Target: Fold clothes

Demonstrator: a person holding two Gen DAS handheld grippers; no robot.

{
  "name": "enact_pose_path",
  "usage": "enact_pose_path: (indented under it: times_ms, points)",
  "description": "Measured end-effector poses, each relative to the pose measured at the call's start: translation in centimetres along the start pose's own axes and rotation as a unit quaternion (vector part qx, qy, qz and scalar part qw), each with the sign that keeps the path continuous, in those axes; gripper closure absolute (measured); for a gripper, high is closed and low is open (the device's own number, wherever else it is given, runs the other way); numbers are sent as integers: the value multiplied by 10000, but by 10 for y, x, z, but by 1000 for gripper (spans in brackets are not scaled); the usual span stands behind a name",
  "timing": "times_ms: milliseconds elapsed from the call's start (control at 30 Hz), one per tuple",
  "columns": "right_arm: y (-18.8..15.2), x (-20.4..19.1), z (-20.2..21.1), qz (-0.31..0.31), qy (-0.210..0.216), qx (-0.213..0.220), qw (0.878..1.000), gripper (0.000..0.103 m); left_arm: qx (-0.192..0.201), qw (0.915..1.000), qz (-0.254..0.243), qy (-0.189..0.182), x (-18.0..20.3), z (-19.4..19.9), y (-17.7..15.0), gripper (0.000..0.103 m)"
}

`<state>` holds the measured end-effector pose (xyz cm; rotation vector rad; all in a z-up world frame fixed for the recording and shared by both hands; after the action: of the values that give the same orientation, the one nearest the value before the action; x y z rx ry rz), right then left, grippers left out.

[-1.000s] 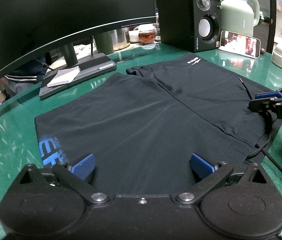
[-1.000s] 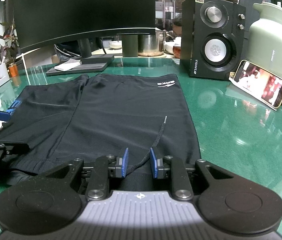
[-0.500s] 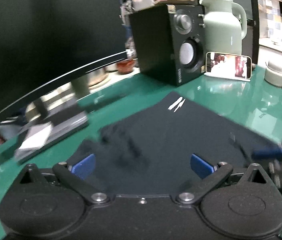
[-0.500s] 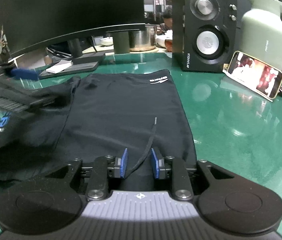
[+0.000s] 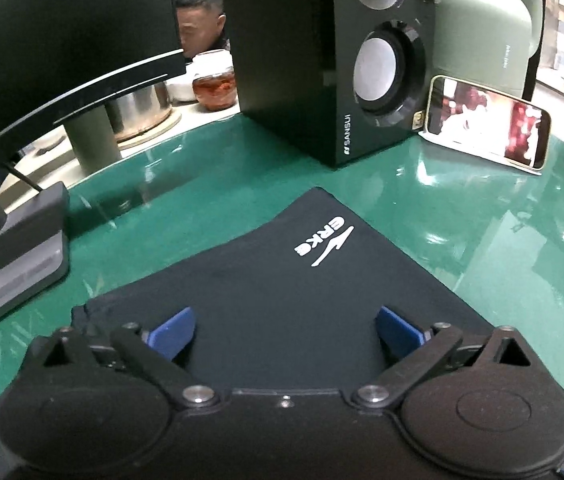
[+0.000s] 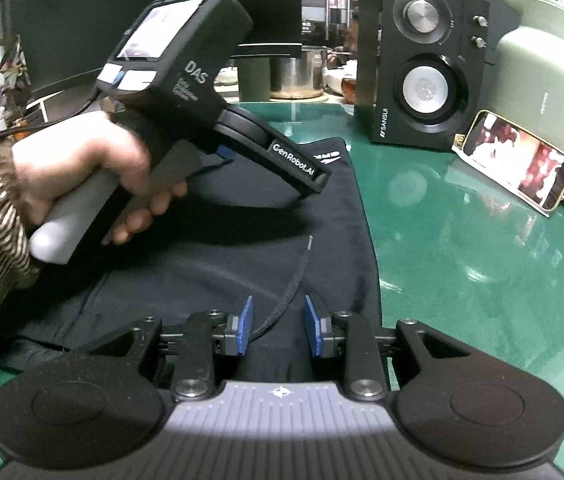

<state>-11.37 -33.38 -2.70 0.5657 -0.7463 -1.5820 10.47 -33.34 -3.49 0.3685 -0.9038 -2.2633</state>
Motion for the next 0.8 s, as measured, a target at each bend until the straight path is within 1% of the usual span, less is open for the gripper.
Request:
enact_pose_path:
  times_ms: [133, 167, 267, 333, 400, 433, 467, 500, 533, 567, 600, 633, 667, 700, 800]
  points:
    - [-1, 0, 0, 45, 35, 32, 10000, 75, -45, 9999, 41, 117, 0, 1, 3, 2]
    - [-1, 1, 0, 13, 47, 42, 10000, 74, -17, 9998, 18, 195, 0, 6, 3, 2]
    - [-1, 1, 2, -94, 118, 65, 9999, 67, 272, 9992, 127, 273, -5, 35, -7, 1]
    - [-2, 0, 7, -167, 175, 72, 9997, 57, 415, 9980, 320, 341, -12, 56, -20, 1]
    - [-1, -2, 13, -230, 149, 123, 9995, 52, 518, 9961, 577, 422, -21, 79, -34, 1]
    - [0, -2, 19, -282, 134, 184, 9993, 48, 572, 9946, 722, 473, -27, 92, -42, 1]
    - [1, -3, 25, -345, 118, 254, 9990, 45, 663, 9914, 965, 589, -34, 114, -56, 1]
    - [2, -2, 31, -417, 103, 334, 9985, 34, 782, 9875, 1184, 692, -39, 133, -69, 1]
    - [3, -3, 38, -484, 99, 411, 9979, 21, 842, 9856, 1270, 730, -41, 143, -75, 1]
    - [3, -3, 43, -526, 106, 469, 9975, 17, 967, 9808, 1449, 876, -42, 168, -95, 1]
    - [3, -5, 49, -539, 102, 525, 9971, 13, 962, 9787, 1501, 1014, -42, 178, -103, 1]
    - [1, -8, 58, -542, 86, 598, 9967, 9, 946, 9772, 1536, 1121, -42, 185, -108, 1]
    - [-1, -12, 65, -539, 65, 643, 9965, 6, 910, 9738, 1601, 1331, -40, 198, -121, 1]
    - [-4, -15, 71, -529, 38, 655, 9964, 0, 855, 9702, 1719, 1475, -38, 213, -135, 1]
    - [-12, -26, 90, -498, -42, 694, 9963, 0, 756, 9675, 1922, 1460, -37, 240, -161, 1]
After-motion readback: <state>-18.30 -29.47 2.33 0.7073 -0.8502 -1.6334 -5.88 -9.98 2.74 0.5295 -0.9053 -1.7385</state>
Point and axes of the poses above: each gripper's, at about its wrist camera, not at the fingertips, and z roughly against the way its jaws point, x to its right, y to its top, the point moved 1 cm from there along -z, roughly the way its jaws point, and after that the axes turned 6 degrees about z, right-handed, at the moved point
